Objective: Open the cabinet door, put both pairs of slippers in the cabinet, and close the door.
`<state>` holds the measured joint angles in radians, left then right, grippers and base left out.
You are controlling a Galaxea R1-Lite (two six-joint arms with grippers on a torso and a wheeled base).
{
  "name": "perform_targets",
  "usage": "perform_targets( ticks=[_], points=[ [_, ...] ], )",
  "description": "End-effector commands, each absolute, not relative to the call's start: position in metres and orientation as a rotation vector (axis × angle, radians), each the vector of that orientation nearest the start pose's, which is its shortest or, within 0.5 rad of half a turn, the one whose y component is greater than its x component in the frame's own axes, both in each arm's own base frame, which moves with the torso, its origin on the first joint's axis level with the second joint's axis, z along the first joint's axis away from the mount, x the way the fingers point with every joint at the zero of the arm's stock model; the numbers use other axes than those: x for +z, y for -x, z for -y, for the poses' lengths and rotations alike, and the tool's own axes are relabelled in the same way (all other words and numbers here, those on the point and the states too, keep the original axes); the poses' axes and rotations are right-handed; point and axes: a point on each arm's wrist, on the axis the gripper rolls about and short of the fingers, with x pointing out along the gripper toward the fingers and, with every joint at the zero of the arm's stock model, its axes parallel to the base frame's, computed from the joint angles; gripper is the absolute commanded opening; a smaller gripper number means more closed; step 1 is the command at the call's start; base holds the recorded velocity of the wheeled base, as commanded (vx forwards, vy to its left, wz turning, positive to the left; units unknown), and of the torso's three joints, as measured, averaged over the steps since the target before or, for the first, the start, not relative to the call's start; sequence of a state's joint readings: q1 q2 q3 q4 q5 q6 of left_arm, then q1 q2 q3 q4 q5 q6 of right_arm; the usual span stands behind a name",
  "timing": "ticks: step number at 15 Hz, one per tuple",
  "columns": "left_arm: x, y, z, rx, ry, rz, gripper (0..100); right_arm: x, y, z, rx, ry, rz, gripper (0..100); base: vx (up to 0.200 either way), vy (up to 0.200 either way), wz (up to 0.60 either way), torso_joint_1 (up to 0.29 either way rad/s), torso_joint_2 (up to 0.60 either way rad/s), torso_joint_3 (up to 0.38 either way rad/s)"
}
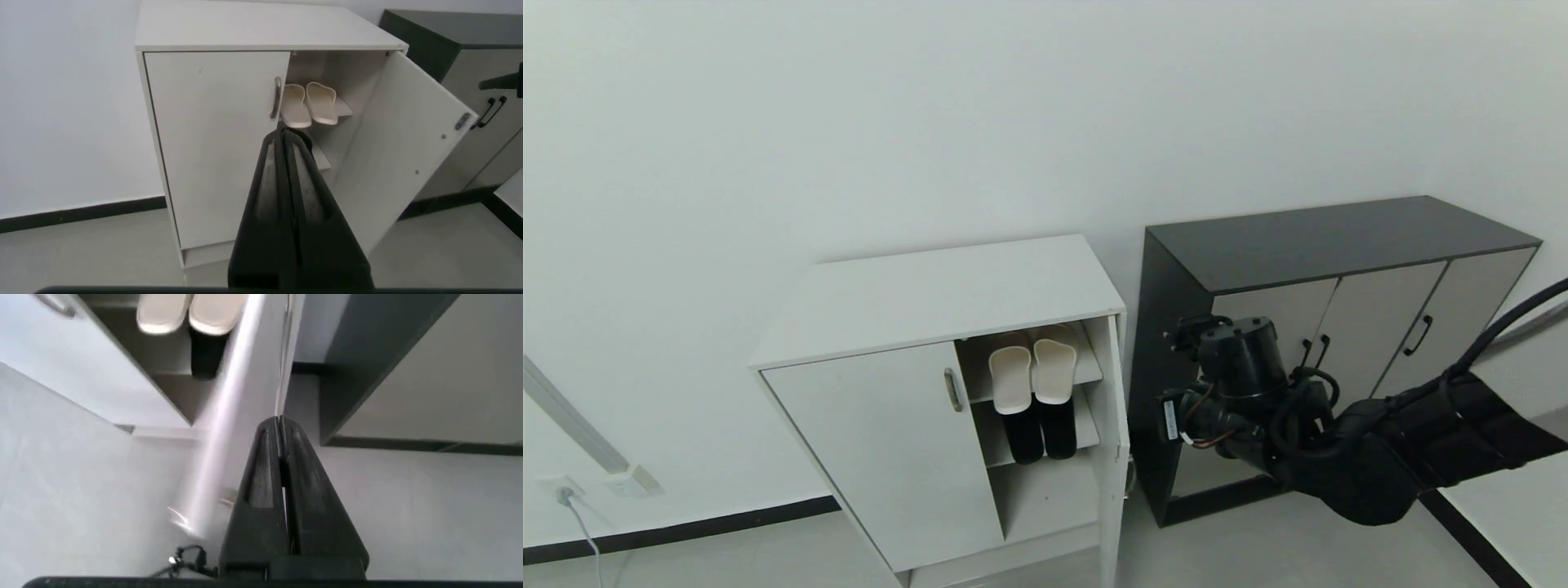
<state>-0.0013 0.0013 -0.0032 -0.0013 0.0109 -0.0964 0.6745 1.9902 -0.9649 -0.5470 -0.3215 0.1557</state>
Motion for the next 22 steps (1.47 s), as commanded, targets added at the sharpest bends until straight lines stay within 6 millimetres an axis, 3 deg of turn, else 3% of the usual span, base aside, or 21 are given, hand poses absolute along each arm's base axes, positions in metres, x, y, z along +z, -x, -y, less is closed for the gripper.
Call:
perform_targets(
  ticks=[1, 7, 15, 22],
  points=[
    [0.076, 0.023, 0.0, 0.011, 0.097, 0.005, 0, 0.132, -0.273, -0.217, 0.35, 0.08, -0.425, 0, 0.0, 0.0, 0.0, 0.0, 0.0, 0.0],
    [0.077, 0.023, 0.0, 0.011, 0.097, 0.004, 0, 0.131, -0.266, -0.22, 0.377, 0.076, -0.413, 0, 0.0, 0.0, 0.0, 0.0, 0.0, 0.0],
    [0.077, 0.023, 0.0, 0.009, 0.092, 0.003, 0, 0.132, -0.262, -0.223, 0.444, 0.074, -0.417, 0, 0.0, 0.0, 0.6, 0.004, 0.0, 0.005],
    [0.077, 0.023, 0.0, 0.009, 0.092, 0.003, 0, 0.139, -0.252, -0.203, 0.419, 0.076, -0.378, 0, 0.0, 0.0, 0.0, 0.0, 0.0, 0.0]
  ],
)
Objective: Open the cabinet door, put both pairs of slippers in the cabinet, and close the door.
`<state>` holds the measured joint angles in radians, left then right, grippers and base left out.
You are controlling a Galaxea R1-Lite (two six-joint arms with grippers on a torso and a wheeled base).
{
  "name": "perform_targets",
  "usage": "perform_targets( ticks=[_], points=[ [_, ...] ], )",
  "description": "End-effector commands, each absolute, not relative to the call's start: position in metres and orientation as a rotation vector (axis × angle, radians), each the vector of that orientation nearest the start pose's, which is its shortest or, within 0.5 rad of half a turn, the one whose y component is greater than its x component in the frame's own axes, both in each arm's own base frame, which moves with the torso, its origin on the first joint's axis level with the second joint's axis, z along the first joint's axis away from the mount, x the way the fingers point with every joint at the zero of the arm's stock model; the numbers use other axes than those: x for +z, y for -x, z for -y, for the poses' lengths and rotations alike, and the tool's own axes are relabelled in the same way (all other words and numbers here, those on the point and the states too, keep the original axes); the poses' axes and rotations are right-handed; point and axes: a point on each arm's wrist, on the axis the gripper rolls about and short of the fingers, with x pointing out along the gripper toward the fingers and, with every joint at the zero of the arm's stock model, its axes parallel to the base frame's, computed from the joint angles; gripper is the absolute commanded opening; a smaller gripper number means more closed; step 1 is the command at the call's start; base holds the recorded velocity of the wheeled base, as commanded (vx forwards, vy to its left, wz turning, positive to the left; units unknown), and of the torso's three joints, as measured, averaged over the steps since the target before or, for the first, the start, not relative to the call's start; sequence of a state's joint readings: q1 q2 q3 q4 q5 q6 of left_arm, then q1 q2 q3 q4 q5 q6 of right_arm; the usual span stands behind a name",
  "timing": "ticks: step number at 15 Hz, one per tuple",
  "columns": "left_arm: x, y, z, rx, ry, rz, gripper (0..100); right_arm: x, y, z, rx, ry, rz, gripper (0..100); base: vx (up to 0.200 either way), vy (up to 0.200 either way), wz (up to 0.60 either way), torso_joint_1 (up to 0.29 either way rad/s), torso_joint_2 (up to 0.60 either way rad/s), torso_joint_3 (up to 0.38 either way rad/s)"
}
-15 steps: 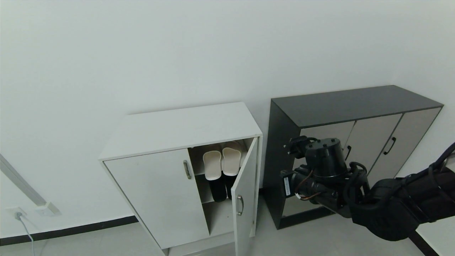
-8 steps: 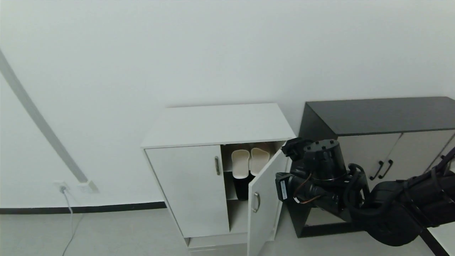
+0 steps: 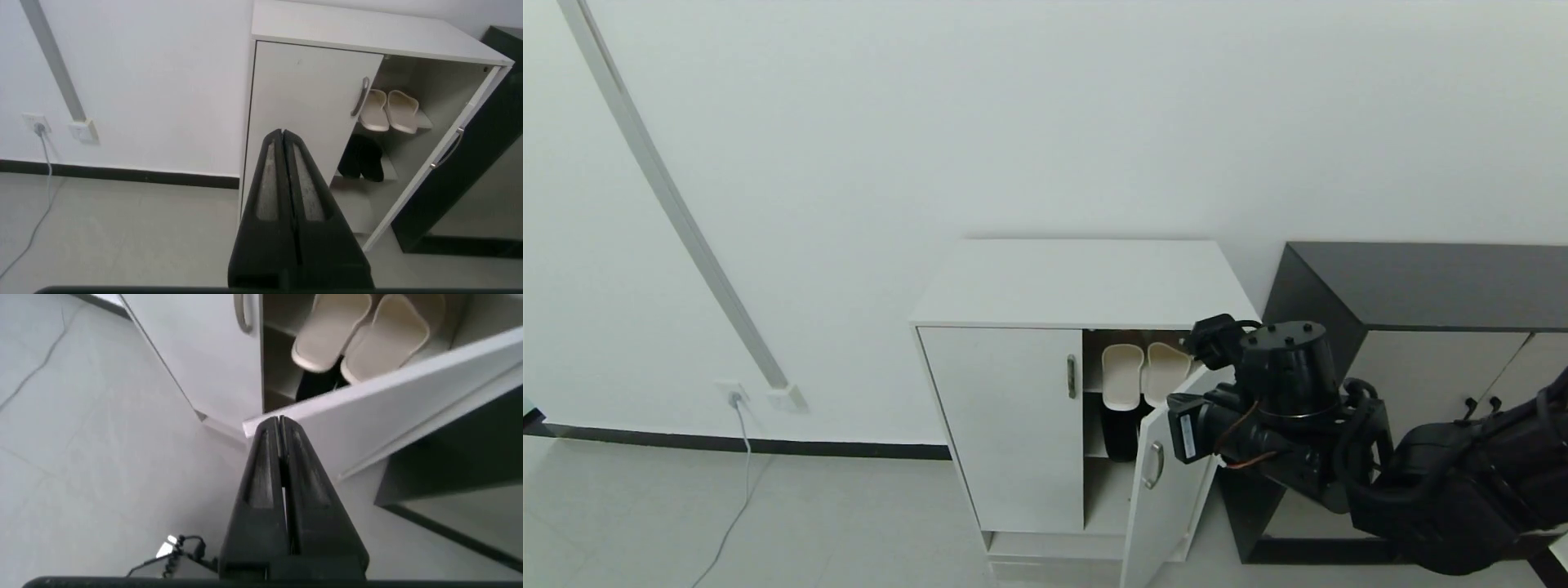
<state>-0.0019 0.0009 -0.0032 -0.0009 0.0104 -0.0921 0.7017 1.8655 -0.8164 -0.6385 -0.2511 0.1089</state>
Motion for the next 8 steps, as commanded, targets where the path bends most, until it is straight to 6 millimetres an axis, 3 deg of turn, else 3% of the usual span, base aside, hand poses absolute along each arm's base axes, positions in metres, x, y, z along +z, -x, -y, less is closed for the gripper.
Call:
perform_targets(
  ticks=[1, 6, 8],
  points=[
    [0.077, 0.023, 0.0, 0.009, 0.092, 0.003, 0, 0.142, -0.245, -0.198, 0.42, 0.075, -0.377, 0, 0.0, 0.0, 0.0, 0.0, 0.0, 0.0],
    [0.077, 0.023, 0.0, 0.009, 0.094, 0.003, 0, 0.132, -0.204, -0.164, 0.423, 0.102, -0.439, 0, 0.2, 0.0, 0.0, 0.0, 0.0, 0.004],
    [0.077, 0.023, 0.0, 0.009, 0.094, 0.003, 0, 0.122, -0.193, -0.155, 0.419, 0.118, -0.478, 0, 0.0, 0.0, 0.0, 0.0, 0.0, 0.0]
  ],
)
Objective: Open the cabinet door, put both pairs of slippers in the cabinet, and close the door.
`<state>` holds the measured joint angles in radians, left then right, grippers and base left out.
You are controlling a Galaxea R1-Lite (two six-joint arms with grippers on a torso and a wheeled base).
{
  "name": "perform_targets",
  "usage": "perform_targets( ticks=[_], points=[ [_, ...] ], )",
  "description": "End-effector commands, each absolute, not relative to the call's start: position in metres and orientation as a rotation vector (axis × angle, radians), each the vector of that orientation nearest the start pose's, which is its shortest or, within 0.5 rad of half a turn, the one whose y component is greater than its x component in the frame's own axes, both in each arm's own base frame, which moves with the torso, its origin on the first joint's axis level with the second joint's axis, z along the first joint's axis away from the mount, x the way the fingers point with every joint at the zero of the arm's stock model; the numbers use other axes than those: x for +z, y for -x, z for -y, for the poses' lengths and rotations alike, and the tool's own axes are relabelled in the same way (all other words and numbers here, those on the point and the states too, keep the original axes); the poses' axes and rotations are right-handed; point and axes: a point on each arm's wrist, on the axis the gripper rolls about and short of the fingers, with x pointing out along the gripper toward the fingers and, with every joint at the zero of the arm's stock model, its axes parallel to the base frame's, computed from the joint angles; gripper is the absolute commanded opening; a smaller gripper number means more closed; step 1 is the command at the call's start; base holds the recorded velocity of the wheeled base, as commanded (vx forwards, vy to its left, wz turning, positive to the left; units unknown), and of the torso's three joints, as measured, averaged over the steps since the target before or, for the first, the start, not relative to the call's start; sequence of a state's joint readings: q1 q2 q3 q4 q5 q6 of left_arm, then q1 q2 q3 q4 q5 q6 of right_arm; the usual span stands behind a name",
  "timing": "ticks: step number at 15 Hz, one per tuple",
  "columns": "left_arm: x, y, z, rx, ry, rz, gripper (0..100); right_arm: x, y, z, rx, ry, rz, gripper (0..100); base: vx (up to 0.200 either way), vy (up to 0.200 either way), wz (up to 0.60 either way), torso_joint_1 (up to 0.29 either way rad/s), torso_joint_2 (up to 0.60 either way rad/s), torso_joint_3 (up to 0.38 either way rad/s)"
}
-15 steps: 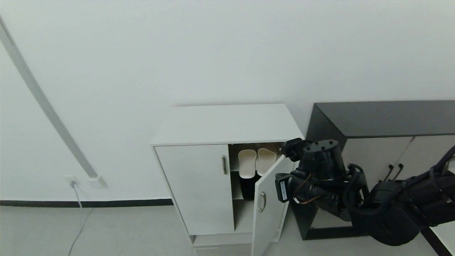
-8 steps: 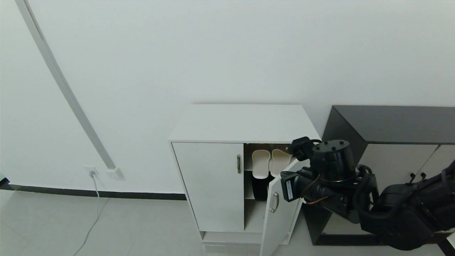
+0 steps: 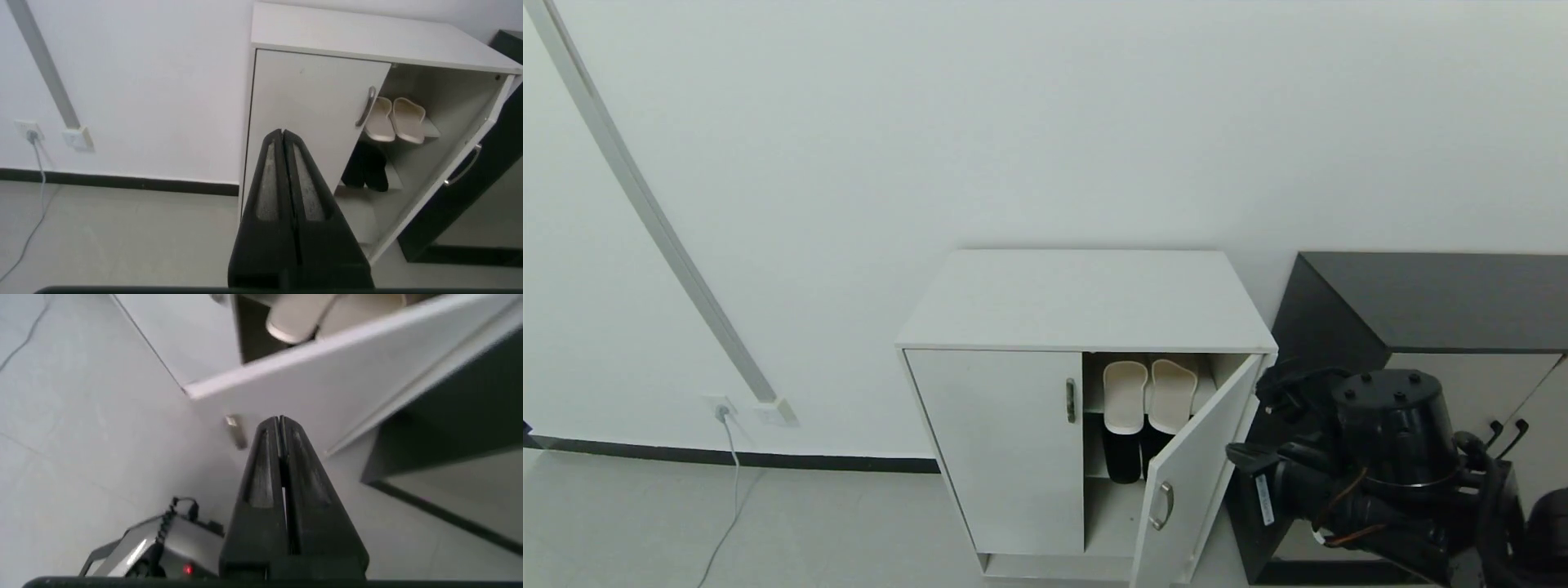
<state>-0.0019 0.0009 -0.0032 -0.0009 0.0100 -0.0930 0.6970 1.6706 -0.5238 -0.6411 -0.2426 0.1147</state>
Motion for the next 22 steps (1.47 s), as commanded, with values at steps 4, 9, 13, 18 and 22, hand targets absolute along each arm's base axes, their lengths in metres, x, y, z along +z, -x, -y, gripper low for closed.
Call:
perform_targets(
  ticks=[4, 9, 13, 18, 22],
  points=[
    [0.077, 0.023, 0.0, 0.009, 0.094, 0.003, 0, 0.111, -0.192, -0.155, 0.444, 0.123, -0.518, 0, 0.0, 0.0, 0.0, 0.0, 0.0, 0.0],
    [0.077, 0.023, 0.0, 0.011, 0.094, 0.004, 0, 0.082, -0.215, -0.169, 0.465, 0.116, -0.539, 0, 0.0, 0.0, 0.0, 0.0, 0.0, 0.0],
    [0.077, 0.023, 0.0, 0.011, 0.095, 0.004, 0, 0.057, -0.237, -0.177, 0.438, 0.114, -0.547, 0, 0.0, 0.0, 0.0, 0.0, 0.0, 0.0],
    [0.077, 0.023, 0.0, 0.011, 0.094, 0.004, 0, 0.047, -0.252, -0.185, 0.432, 0.114, -0.552, 0, 0.0, 0.0, 0.0, 0.0, 0.0, 0.0],
    [0.077, 0.023, 0.0, 0.012, 0.095, 0.004, 0, 0.043, -0.273, -0.194, 0.418, 0.099, -0.528, 0, 0.0, 0.0, 0.0, 0.0, 0.0, 0.0]
  ],
)
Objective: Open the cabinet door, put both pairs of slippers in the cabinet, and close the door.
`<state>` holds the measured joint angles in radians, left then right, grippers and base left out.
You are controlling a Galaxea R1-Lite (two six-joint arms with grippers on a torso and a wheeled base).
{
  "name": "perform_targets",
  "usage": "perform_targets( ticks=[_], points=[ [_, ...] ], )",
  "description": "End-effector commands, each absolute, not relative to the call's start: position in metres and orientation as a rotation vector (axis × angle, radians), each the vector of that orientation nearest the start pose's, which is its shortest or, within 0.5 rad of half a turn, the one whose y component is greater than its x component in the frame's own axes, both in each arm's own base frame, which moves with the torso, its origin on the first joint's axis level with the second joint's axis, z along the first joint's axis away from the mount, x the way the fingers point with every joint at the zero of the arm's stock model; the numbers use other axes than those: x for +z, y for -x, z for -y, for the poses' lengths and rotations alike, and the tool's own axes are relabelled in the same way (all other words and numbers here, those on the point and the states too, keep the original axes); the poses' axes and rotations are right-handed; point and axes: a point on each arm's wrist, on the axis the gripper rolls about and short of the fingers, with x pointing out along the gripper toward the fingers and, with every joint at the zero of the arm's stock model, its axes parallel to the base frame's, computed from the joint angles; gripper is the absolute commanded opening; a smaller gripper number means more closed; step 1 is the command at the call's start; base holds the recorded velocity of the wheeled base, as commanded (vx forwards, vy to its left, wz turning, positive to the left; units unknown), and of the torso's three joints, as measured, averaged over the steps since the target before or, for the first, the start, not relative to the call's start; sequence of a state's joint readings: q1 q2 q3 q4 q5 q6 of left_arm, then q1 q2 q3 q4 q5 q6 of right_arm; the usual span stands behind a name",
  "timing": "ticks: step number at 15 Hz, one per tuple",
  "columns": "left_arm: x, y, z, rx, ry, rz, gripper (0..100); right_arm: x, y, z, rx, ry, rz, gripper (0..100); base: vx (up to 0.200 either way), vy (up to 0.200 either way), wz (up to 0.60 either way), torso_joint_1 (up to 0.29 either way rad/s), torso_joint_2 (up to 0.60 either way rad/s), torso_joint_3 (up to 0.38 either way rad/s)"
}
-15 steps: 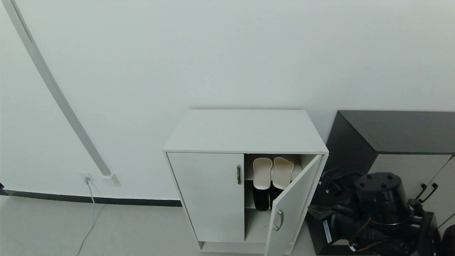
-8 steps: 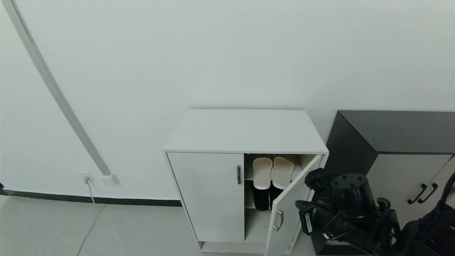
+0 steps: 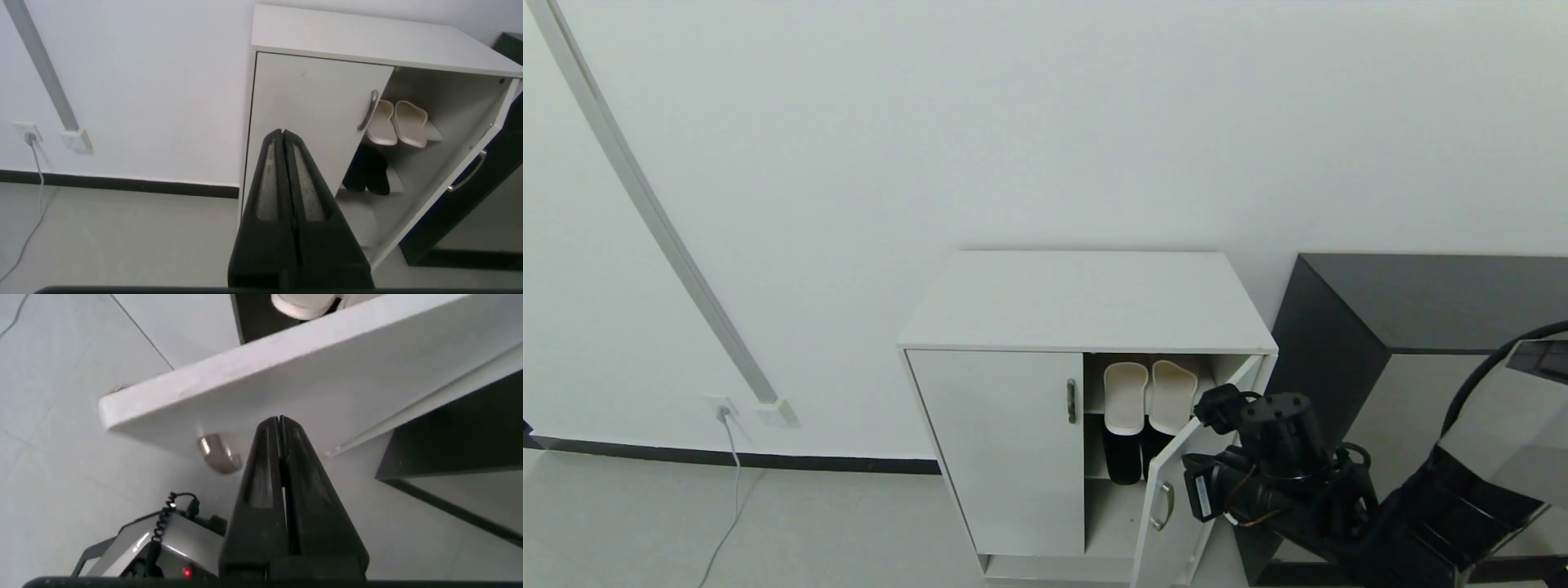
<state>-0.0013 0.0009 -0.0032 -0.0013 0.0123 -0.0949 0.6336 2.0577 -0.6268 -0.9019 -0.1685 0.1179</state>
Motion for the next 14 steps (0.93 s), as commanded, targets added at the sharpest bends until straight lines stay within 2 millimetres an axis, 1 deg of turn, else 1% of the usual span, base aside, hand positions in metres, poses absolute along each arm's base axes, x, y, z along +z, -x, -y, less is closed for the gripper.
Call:
perform_targets(
  ticks=[1, 9, 14],
  points=[
    [0.077, 0.023, 0.0, 0.012, 0.095, 0.004, 0, 0.043, -0.276, -0.196, 0.417, 0.097, -0.522, 0, 0.0, 0.0, 0.0, 0.0, 0.0, 0.0],
    [0.077, 0.023, 0.0, 0.012, 0.097, 0.004, 0, 0.035, -0.302, -0.214, 0.419, 0.087, -0.485, 0, 0.0, 0.0, 0.0, 0.0, 0.0, 0.0],
    [0.077, 0.023, 0.0, 0.012, 0.097, 0.004, 0, 0.029, -0.32, -0.22, 0.406, 0.075, -0.466, 0, 0.0, 0.0, 0.0, 0.0, 0.0, 0.0]
  ],
)
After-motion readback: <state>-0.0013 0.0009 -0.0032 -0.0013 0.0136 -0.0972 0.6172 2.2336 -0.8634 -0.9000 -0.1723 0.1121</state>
